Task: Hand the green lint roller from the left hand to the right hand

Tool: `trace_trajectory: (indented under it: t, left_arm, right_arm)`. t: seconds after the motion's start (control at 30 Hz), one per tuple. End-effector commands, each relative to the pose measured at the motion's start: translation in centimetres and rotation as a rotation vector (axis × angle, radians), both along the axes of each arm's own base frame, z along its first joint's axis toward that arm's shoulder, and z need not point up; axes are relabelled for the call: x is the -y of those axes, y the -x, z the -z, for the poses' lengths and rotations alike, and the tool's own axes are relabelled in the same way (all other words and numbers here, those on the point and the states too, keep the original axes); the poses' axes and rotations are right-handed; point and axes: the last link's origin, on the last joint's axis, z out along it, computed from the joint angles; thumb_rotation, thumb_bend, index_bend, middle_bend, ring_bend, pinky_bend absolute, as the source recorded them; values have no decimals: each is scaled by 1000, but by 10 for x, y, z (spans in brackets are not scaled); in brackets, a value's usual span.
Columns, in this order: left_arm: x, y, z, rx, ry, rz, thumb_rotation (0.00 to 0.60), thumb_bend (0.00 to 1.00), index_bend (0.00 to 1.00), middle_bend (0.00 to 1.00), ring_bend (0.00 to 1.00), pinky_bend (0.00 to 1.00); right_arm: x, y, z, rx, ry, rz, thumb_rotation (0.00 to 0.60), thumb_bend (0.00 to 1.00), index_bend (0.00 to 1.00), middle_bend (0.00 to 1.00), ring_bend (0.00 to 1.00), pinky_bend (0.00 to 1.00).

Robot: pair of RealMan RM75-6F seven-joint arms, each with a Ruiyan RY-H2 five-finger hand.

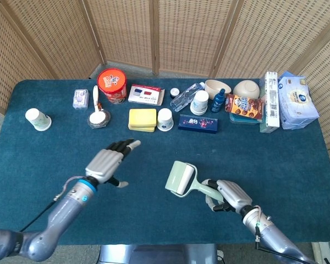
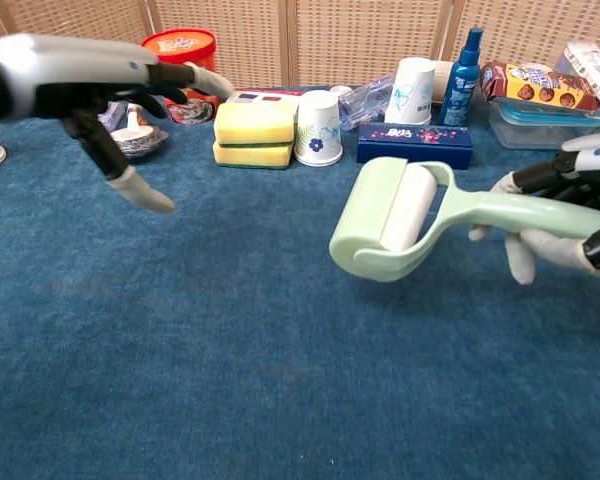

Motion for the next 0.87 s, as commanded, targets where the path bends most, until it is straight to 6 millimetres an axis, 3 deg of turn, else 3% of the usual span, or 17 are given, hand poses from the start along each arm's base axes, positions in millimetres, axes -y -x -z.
trace_trajectory:
  t: [0.03, 0.33, 0.53, 0.7, 0.87]
  left_arm:
    - [1, 37, -31, -22, -77, -20, 600, 0, 5, 0, 0, 71]
    - [19, 111, -84, -72, -203, -31, 600, 0, 5, 0, 0, 68]
    - [52, 159, -113, -71, -298, -74, 600, 0, 4, 0, 0, 55]
    - [79, 187, -132, -73, -385, -105, 600, 0, 4, 0, 0, 46]
    - [95, 200, -146, -87, -425, -139, 600, 0, 4, 0, 0, 45]
  right_arm:
    - [2, 3, -8, 7, 14, 6, 600, 1000, 674, 788, 768, 1000]
    - [4, 8, -18, 14, 27, 5, 600, 1000, 674, 788, 768, 1000]
    - [4, 9, -20, 24, 29, 9, 600, 1000, 674, 788, 768, 1000]
    - [3, 9, -20, 31, 25, 2, 600, 1000, 674, 788, 768, 1000]
    - [1, 8, -19, 38, 23, -4, 600, 1000, 674, 788, 768, 1000]
